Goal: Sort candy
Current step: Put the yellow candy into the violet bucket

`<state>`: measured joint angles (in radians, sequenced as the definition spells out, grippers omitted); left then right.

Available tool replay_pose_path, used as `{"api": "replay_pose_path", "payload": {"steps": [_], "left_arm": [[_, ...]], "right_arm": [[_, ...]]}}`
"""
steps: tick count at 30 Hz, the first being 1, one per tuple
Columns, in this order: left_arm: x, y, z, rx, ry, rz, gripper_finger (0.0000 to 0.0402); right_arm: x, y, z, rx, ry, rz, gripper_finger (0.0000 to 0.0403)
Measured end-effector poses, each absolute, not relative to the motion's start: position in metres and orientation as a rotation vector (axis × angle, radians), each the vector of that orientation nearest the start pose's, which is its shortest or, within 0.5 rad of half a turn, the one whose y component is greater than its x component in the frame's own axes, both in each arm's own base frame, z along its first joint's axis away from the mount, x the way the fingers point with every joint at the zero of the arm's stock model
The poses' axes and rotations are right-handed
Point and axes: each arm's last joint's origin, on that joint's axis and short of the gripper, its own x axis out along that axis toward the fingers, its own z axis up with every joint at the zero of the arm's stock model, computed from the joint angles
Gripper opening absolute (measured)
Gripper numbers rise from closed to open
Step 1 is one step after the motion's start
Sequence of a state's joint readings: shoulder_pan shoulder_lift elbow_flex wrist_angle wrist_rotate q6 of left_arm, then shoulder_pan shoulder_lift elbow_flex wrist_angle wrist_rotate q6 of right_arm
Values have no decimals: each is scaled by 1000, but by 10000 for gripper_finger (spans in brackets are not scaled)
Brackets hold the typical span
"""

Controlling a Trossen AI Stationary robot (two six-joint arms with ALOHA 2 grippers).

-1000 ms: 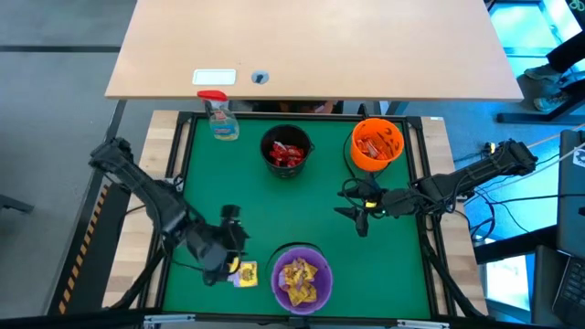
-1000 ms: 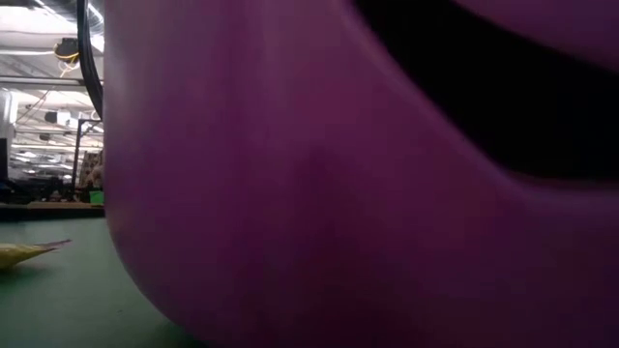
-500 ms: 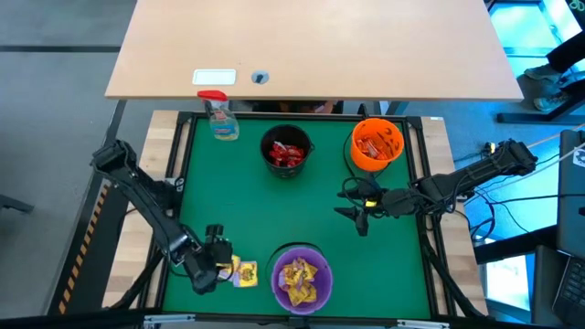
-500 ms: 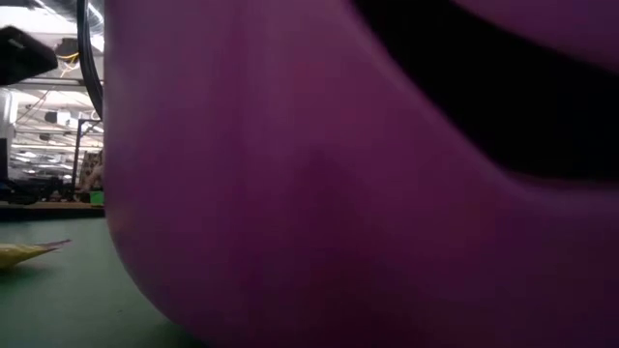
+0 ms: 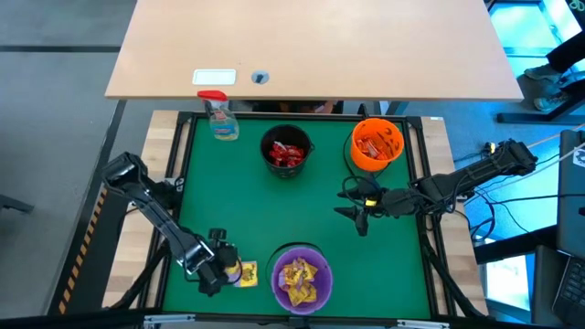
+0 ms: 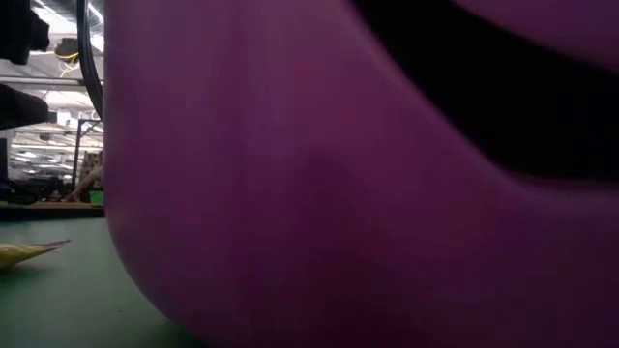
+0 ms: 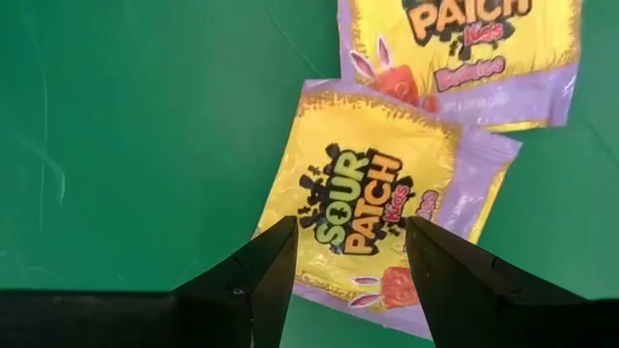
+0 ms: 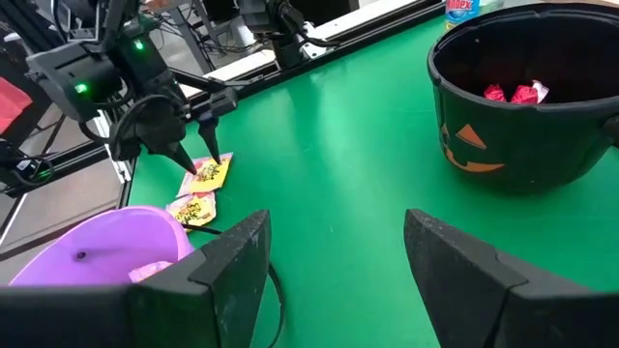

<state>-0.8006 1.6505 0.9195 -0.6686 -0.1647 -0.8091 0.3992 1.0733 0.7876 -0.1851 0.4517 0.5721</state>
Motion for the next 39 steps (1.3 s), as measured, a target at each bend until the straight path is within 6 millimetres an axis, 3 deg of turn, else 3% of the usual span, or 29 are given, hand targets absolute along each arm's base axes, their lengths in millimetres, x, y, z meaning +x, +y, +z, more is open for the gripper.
{"api": "replay_pose_path", "payload": {"steps": [16,27,39], "left_arm": [[208,-200,168,-35,1347,-37,184],[209,-197,168,-34,1343,-6,247],[208,-197,161,-63,1344,-12,254]], "right_arm": [[216,78,282,376,397,-173,237],[216,78,282,376,397,-173,237],[216,78,281,380,405,-156,237]]}}
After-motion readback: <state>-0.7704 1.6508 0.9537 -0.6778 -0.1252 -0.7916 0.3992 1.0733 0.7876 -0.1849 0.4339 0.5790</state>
